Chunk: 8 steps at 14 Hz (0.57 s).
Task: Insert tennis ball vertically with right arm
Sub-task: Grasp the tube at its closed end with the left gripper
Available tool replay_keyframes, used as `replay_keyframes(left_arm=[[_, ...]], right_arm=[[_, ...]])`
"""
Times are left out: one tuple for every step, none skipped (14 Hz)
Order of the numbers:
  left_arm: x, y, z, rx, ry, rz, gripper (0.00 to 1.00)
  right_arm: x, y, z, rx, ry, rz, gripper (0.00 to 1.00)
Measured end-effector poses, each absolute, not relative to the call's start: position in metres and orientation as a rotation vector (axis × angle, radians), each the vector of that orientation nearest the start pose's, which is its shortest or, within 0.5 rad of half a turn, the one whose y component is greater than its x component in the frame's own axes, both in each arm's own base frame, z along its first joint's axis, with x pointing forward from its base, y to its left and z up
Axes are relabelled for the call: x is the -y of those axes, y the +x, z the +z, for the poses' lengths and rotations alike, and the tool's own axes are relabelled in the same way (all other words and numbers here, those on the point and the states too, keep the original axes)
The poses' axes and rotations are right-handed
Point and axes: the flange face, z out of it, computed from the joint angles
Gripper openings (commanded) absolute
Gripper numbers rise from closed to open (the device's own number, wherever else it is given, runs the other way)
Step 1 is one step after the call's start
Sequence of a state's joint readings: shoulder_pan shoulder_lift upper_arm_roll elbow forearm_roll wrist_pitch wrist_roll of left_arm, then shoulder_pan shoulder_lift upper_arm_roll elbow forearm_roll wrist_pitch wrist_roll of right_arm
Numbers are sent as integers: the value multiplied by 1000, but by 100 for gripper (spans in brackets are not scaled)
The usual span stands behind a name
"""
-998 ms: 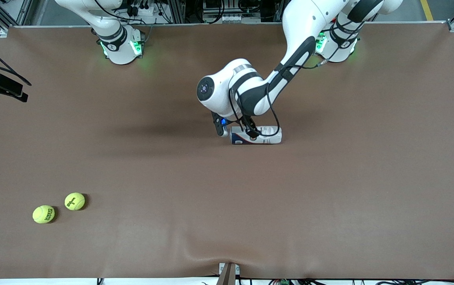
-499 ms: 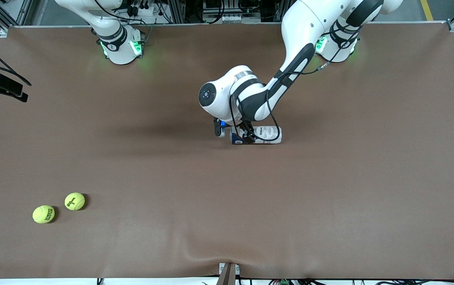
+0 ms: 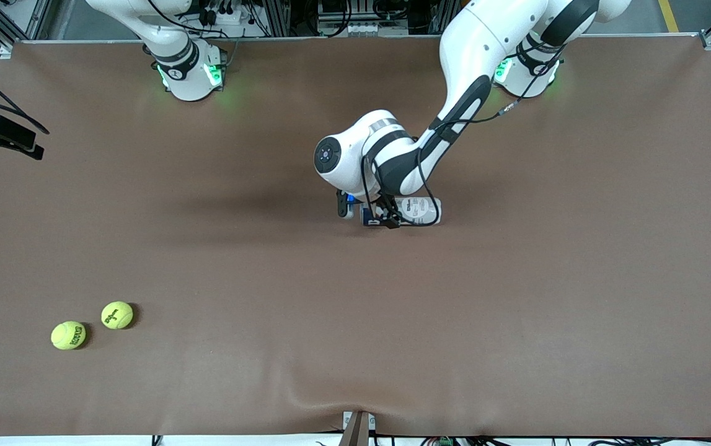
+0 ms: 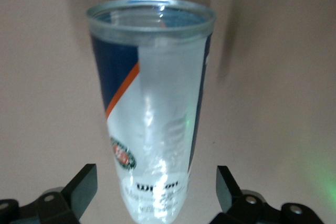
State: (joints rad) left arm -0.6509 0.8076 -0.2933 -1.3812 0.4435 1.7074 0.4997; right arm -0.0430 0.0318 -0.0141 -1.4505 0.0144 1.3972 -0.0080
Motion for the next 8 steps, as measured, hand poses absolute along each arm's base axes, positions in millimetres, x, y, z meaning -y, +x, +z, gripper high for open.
replay_keyframes(left_arm=[[508, 456, 212, -1983, -1986, 553, 100], [510, 454, 209, -1986, -1984, 552, 100], [511, 453, 206, -1991, -1983, 547, 100], [512, 452, 204, -1994, -1983, 546, 100], [512, 452, 201, -1996, -1979, 548, 100], [512, 452, 198, -1997, -1962, 545, 100], [512, 452, 195, -1994, -1931, 535, 100], [511, 454, 194, -1990, -1898, 522, 100]], right_arm=[[29, 546, 648, -74, -3121, 132, 100], [29, 546, 648, -74, -3121, 132, 100], [29, 546, 648, -74, -3121, 132, 100], [29, 546, 648, -74, -3121, 132, 100], [29, 546, 648, -74, -3121, 132, 100], [29, 546, 648, -74, -3121, 132, 100], [29, 546, 648, -74, -3121, 132, 100], [29, 546, 648, -74, -3121, 132, 100]])
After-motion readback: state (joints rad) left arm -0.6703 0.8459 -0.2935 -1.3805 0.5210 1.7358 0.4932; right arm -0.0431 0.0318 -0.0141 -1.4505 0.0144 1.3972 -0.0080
